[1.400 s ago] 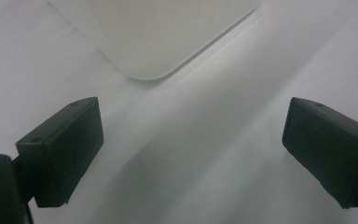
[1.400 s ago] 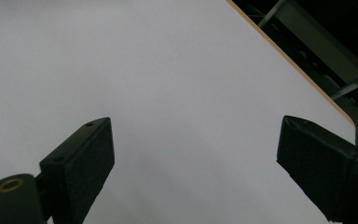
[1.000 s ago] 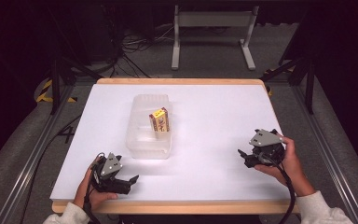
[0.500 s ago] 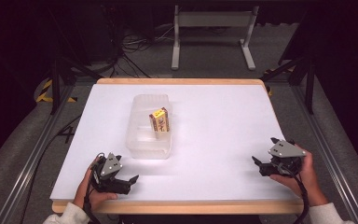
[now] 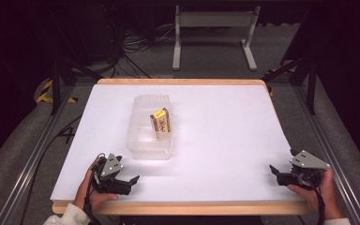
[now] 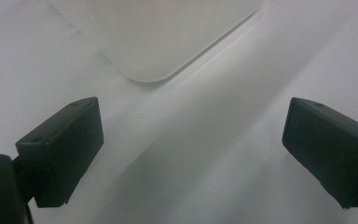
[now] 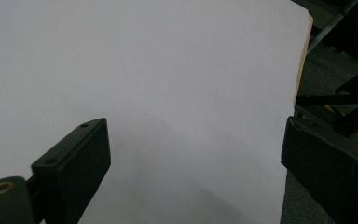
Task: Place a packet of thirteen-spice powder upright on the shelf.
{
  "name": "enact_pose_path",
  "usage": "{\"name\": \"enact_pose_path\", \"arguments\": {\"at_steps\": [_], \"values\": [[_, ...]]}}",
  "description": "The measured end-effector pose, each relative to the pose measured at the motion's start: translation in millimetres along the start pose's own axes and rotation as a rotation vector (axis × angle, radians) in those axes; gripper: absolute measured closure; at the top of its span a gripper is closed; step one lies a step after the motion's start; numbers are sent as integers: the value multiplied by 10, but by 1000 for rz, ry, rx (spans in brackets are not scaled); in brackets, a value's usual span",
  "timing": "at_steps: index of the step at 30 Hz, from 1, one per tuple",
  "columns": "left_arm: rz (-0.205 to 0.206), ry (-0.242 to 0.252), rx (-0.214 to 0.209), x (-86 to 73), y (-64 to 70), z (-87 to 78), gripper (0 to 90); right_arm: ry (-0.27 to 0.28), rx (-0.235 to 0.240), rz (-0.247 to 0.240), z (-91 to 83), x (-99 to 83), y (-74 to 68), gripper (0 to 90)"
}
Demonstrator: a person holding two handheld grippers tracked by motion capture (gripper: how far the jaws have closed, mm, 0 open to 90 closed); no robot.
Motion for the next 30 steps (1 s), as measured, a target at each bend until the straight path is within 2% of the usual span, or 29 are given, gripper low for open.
{"name": "enact_pose_path", "arguments": {"at_steps": [2,11,30], "values": [[-2,3,1,3,-1,-3,59,0,5,24,-33,-62,21,85],[-5,26,6,27,-21,-41,58,-4,-18,60,-116,-252,41,81],[1,25,-3,36,-16,-31,57,-4,-28,33,-94,-256,2,81]]}}
Point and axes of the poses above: each handheld gripper's, and its own axes: z roughly forward along the jaws, x roughly out of its top, y roughly to its right, the point moved 8 cm from there along z, roughly forward along the jaws, and after that the axes turned 2 degrees about -x, right-handed, at the moved point
